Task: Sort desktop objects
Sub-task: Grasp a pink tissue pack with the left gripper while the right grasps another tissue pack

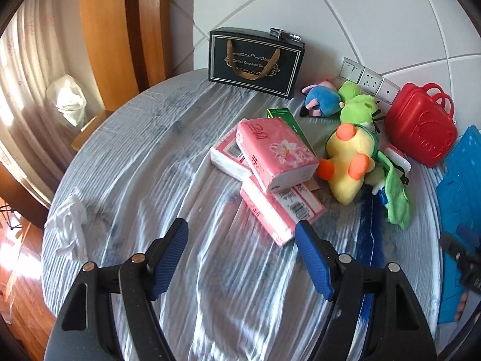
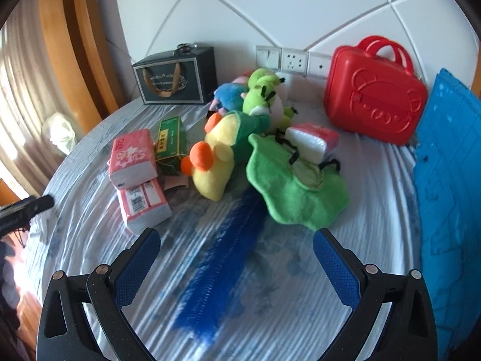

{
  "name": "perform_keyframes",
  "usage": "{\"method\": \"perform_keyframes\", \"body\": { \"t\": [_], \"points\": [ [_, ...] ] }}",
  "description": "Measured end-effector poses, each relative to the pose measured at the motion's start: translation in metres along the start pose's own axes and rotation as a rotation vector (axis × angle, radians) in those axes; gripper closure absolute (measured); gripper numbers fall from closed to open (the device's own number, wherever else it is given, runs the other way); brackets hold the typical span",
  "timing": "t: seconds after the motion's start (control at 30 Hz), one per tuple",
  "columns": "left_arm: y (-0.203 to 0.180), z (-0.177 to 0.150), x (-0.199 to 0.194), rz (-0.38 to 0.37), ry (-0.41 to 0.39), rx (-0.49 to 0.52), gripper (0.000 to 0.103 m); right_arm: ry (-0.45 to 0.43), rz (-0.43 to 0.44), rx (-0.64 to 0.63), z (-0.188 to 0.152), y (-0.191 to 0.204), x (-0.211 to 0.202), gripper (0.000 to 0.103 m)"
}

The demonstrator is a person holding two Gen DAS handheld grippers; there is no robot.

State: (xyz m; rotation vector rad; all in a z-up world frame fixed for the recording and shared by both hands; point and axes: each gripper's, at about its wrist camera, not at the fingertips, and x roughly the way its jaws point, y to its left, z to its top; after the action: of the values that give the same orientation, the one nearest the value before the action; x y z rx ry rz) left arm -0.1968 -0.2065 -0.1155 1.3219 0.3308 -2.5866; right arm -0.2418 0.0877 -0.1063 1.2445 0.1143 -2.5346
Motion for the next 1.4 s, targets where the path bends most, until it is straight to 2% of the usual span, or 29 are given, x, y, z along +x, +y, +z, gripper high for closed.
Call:
{"method": "perform_keyframes", "body": {
  "t": [0.17, 0.47, 0.63, 0.67, 0.73, 0.87, 1.0, 1.13, 1.27, 1.4],
  "points": [
    [-0.016, 0.038, 0.044, -0.043, 0.046, 0.001, 0.030, 0.044, -0.016, 0.017, 0.007, 0.009, 0.025, 0.000],
    [-0.060, 0.089, 0.119, -0.018, 0.120, 0.016, 0.030, 0.074, 0.006, 0.001, 0.040, 0.008, 0.080, 0.000],
    [-0.073, 0.110, 0.168, 0.073, 0.192, 0.028, 0.029, 0.091, 0.044, -0.019, 0.053, 0.005, 0.113, 0.000],
    [-0.076, 0.113, 0.174, 0.109, 0.185, 0.044, 0.020, 0.095, 0.050, -0.020, 0.054, 0.004, 0.118, 0.000],
    [-0.078, 0.115, 0.183, 0.144, 0.187, 0.074, 0.016, 0.104, 0.063, -0.020, 0.054, 0.005, 0.126, 0.000],
    [-0.068, 0.112, 0.188, 0.143, 0.183, 0.083, 0.003, 0.136, 0.076, -0.025, 0.052, 0.011, 0.142, 0.000],
    [-0.043, 0.098, 0.188, 0.046, 0.219, 0.003, 0.007, 0.151, 0.090, -0.038, 0.050, 0.024, 0.144, 0.000],
    [-0.025, 0.075, 0.167, 0.005, 0.176, 0.000, 0.010, 0.156, 0.099, -0.070, 0.048, 0.042, 0.140, 0.000],
    [0.004, 0.042, 0.141, 0.058, 0.157, 0.011, 0.010, 0.164, 0.120, -0.111, 0.045, 0.066, 0.138, 0.000],
    [0.043, 0.007, 0.134, 0.098, 0.199, -0.024, 0.010, 0.190, 0.154, -0.175, 0.038, 0.098, 0.145, 0.000]
  ]
}}
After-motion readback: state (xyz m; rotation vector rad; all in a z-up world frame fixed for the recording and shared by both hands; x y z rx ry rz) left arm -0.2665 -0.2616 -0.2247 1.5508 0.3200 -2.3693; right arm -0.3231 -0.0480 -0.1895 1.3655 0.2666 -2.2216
